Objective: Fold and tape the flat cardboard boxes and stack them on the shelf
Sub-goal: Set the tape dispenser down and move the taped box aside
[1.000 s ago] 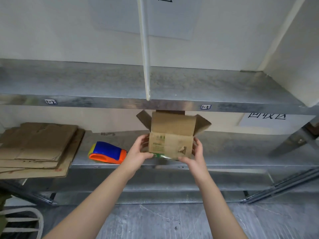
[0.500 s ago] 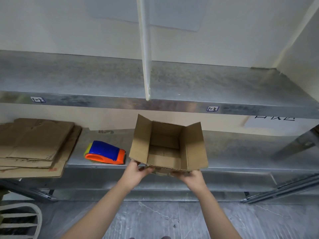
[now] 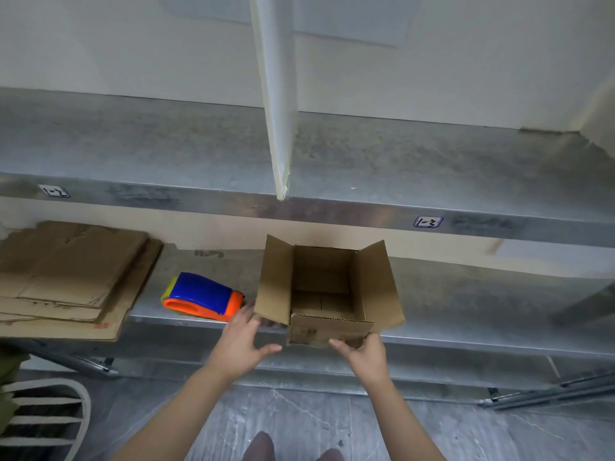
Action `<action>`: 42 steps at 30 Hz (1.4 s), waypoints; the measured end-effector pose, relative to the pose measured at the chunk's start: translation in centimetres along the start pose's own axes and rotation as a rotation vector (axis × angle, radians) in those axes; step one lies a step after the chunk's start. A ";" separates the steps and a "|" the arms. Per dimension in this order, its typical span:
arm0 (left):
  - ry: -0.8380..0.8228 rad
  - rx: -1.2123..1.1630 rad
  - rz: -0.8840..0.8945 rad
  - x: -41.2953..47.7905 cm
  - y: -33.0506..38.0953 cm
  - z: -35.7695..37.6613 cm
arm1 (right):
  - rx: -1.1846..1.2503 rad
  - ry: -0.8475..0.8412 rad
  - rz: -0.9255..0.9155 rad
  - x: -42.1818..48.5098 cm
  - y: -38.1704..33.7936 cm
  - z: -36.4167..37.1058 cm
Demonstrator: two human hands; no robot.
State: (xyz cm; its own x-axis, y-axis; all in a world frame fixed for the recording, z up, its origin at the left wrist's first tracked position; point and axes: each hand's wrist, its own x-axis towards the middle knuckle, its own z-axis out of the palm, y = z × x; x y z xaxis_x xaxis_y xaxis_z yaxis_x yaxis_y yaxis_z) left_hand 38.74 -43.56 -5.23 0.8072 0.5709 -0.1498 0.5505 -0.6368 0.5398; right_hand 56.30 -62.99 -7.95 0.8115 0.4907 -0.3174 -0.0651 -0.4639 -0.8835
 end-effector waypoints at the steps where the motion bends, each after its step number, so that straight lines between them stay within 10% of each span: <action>1: 0.016 0.145 0.040 0.0 -0.4 -0.6 | 0.008 -0.001 0.006 0.0 0.0 -0.2; 18: 0.014 0.482 0.409 0.2 5.8 -3.6 | 0.118 0.235 -0.108 -7.1 -0.6 -11.0; 42: -0.086 0.485 0.575 7.3 41.3 20.9 | 0.031 0.331 -0.049 -1.8 12.1 -52.2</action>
State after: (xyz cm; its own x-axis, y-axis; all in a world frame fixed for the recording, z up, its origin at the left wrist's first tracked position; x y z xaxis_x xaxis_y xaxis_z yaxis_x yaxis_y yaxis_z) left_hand 71.80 -76.51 -1.37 0.9983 0.0497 -0.0292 0.0531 -0.9900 0.1305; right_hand 84.33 -108.01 -0.11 0.9584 0.2433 -0.1492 -0.0345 -0.4202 -0.9068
